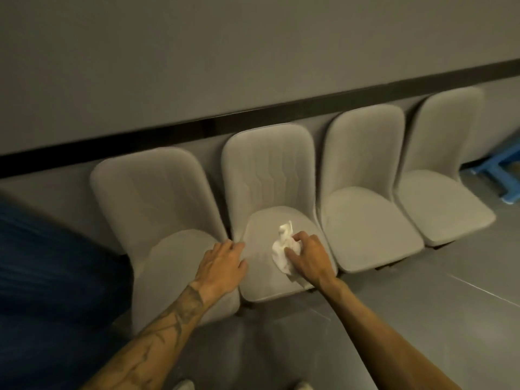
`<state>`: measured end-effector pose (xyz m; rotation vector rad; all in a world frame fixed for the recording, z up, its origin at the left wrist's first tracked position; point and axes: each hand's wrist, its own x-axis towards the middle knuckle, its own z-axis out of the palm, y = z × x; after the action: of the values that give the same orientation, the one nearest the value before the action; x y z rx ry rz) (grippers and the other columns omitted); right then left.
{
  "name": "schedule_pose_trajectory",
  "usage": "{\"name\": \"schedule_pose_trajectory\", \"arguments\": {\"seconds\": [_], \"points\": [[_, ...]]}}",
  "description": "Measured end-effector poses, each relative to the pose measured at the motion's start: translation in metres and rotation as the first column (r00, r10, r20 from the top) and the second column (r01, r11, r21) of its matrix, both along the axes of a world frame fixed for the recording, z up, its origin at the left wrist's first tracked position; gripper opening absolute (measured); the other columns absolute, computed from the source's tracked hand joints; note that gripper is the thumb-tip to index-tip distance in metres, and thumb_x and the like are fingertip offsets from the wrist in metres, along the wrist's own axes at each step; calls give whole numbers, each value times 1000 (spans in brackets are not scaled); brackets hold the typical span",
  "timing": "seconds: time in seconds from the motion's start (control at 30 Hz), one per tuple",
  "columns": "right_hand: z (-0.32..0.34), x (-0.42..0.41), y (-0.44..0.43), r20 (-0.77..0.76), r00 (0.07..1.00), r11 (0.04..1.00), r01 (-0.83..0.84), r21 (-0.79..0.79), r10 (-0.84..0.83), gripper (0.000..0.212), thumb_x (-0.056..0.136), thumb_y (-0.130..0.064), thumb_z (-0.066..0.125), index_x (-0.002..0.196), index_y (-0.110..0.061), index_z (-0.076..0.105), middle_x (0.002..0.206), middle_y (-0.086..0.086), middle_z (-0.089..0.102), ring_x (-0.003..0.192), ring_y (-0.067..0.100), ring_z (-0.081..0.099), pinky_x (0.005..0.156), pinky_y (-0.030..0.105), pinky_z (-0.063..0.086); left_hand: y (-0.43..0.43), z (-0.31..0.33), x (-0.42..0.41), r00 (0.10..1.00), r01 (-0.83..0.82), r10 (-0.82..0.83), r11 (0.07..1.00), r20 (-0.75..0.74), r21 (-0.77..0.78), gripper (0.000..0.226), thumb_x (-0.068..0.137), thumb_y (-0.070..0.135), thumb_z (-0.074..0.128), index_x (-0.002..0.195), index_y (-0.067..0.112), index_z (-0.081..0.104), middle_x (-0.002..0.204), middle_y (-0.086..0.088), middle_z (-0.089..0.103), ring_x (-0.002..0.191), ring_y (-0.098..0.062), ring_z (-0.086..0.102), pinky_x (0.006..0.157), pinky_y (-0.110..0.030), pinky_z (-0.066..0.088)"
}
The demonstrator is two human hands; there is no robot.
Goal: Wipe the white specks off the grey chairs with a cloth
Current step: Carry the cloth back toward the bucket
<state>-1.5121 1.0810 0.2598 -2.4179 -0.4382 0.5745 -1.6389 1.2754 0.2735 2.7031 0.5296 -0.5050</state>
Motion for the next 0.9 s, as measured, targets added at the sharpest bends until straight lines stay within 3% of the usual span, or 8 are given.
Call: {"name": "schedule_pose_trajectory", "arguments": {"seconds": [0.13, 0.33, 0.57, 0.9], "points": [[20, 60, -77, 34, 999, 1000, 10, -7, -10, 35, 90, -37, 61, 121, -22, 55, 117, 7, 53, 97, 27, 61, 88, 36, 51, -77, 20, 74, 999, 34, -33, 999, 23, -8, 59, 109, 47, 38, 162, 23, 31, 161, -5, 39, 142, -29, 41, 118, -41, 35], [45, 154, -163, 55, 997, 999, 47, -3, -47, 39, 89, -38, 62, 123, -21, 55, 117, 6, 50, 92, 24, 57, 81, 28, 44, -163, 46, 186, 995, 82, -82, 997, 49, 6, 59, 108, 47, 39, 161, 23, 33, 163, -5, 37, 147, -28, 37, 121, -40, 30], [63, 288, -248, 97, 992, 996, 86, -16, -84, 37, 89, -37, 62, 121, -19, 56, 117, 7, 53, 97, 25, 60, 77, 25, 41, -243, 53, 332, 988, 136, -137, 991, 78, 13, 56, 108, 47, 40, 157, 20, 39, 155, -8, 45, 139, -31, 44, 113, -41, 37], [93, 473, -380, 112, 985, 991, 131, -24, -128, 36, 90, -38, 63, 121, -22, 55, 116, 3, 50, 95, 23, 59, 84, 32, 49, -375, 75, 534, 979, 181, -180, 983, 92, -4, 61, 108, 48, 41, 162, 21, 32, 161, -8, 42, 145, -31, 40, 120, -41, 32]]}}
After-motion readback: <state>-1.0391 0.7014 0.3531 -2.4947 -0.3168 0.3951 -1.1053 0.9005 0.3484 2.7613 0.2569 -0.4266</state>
